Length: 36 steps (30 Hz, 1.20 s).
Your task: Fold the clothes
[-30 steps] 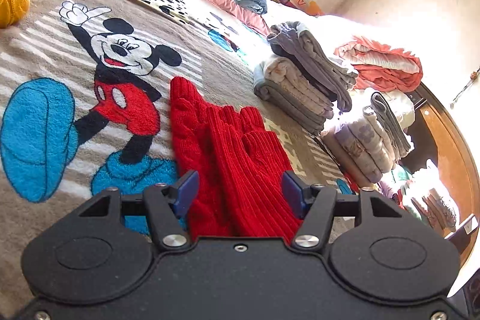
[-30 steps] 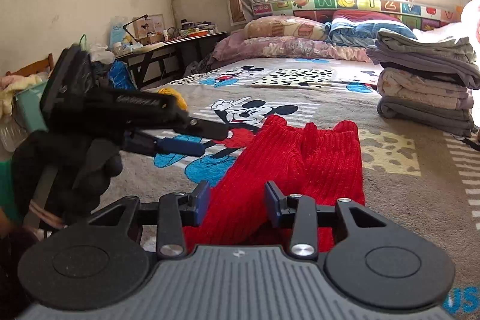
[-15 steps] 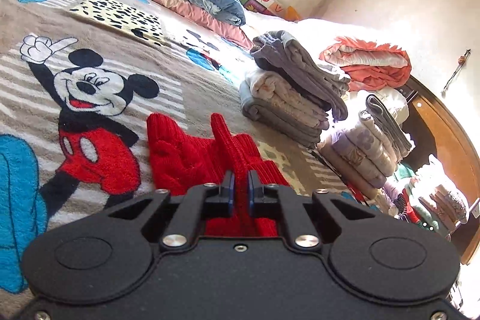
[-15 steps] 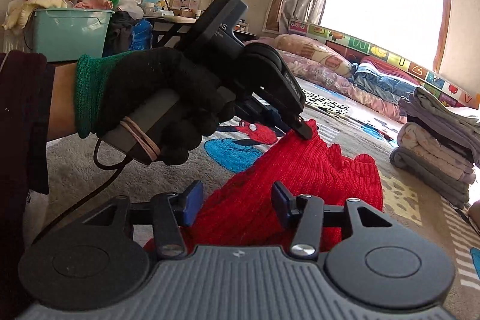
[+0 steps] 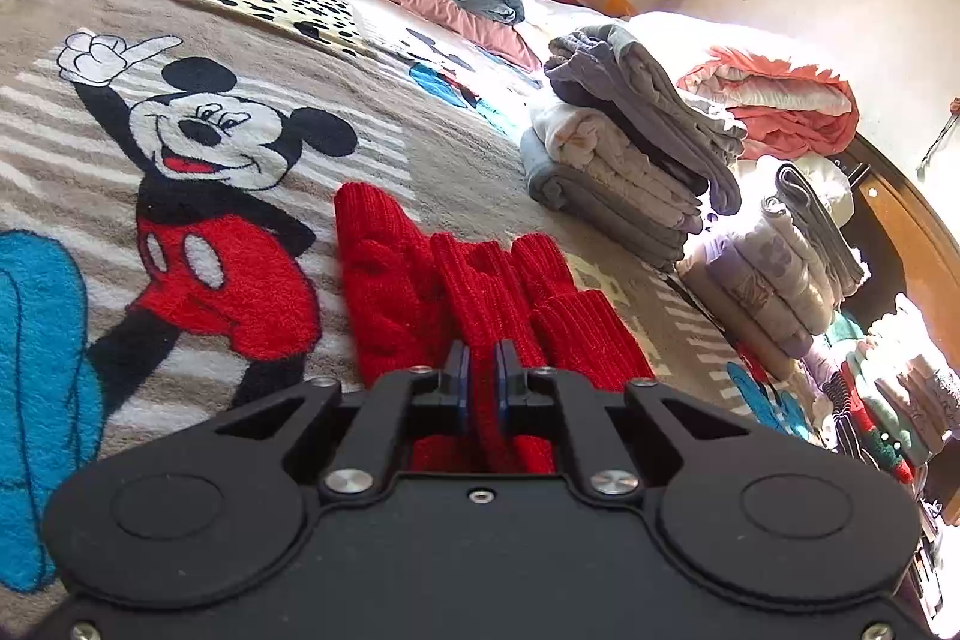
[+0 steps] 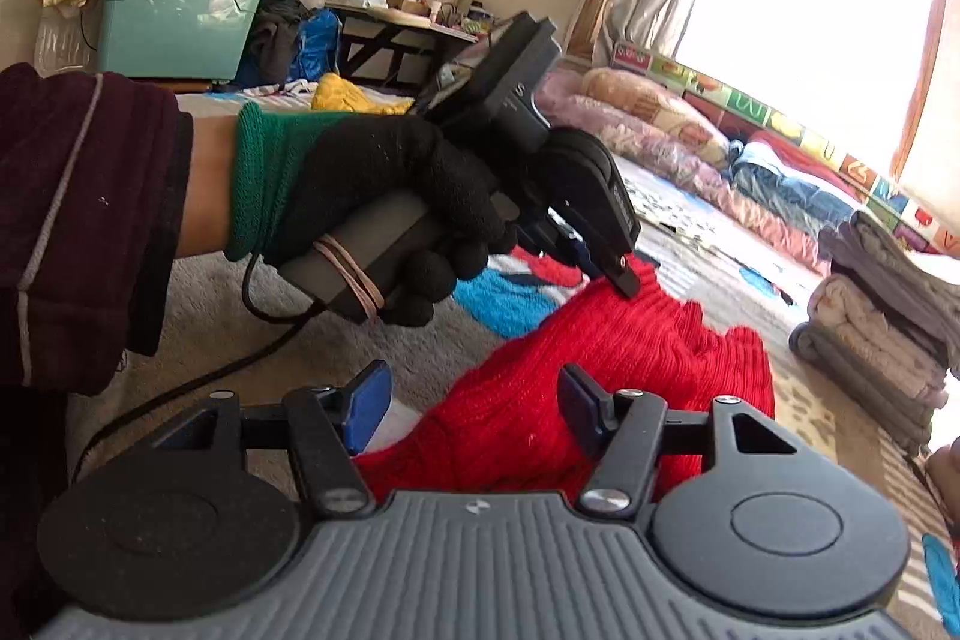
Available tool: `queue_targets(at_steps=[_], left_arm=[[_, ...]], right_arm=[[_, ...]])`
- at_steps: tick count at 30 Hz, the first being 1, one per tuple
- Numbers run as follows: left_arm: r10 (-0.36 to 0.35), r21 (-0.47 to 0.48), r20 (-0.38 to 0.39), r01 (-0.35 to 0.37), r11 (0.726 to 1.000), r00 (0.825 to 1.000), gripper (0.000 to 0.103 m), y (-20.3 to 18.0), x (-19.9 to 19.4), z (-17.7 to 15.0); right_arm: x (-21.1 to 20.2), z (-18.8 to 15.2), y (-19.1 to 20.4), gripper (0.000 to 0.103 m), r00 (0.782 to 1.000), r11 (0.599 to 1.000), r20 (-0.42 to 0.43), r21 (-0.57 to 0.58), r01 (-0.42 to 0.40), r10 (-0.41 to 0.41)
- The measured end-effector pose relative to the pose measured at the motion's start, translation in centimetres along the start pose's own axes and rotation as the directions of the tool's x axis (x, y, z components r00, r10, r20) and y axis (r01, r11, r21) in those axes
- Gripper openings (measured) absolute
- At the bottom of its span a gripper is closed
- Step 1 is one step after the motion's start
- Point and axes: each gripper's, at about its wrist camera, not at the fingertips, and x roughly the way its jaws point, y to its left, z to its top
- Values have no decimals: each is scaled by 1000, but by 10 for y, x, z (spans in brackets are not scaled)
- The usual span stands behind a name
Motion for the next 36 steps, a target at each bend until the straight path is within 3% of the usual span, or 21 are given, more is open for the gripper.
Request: queue_targets(at_steps=[1,3,5,13,15,18,21,23,24,26,29,36], left_arm=[[11,1,-5,-11,1000,1000,6,1,2,-2],[25,-9,-5,-25,1000,1000,6,3,4,-4],[26,-3,0,-26,1000,1000,6,2,2,-4],[19,41,31,-20,999,999,6,-7,-8,-2],[59,50,23,-60,997,998,7,-8,-5,-2],[117,72,52,-121,990,992,26,-11,-11,0],[80,132,138,-98,986,987,29,-24,-27,4],[18,182,145,-44,982,989,29,-33,-28,3],[-3,218,132,-26,976,991,29,-39,-24,0],[21,281,85,-44,959,996,29,-46,-9,-7],[153,364,14,-147,920,988,31,-42,19,-21],[173,415,37,-173,893,984,33,-45,19,-27]], right_arm=[[2,0,4,63,1000,999,12,-30,-11,12],[15,-6,10,64,997,997,-55,-60,-56,53],[23,-16,10,71,988,995,-120,-7,-98,96],[0,-5,-5,69,980,986,-116,57,-158,164],[7,1,-18,68,986,989,-99,80,-126,134],[17,11,-38,70,993,990,-76,116,-80,89],[27,20,-58,70,998,988,-54,152,-34,42],[36,20,-69,70,998,984,-51,180,-13,22],[44,18,-75,71,998,980,-64,199,-16,29],[56,12,-82,71,994,968,-98,247,-31,57],[67,2,-74,79,985,966,-149,253,-52,92],[79,-9,-58,92,973,970,-195,230,-73,120]])
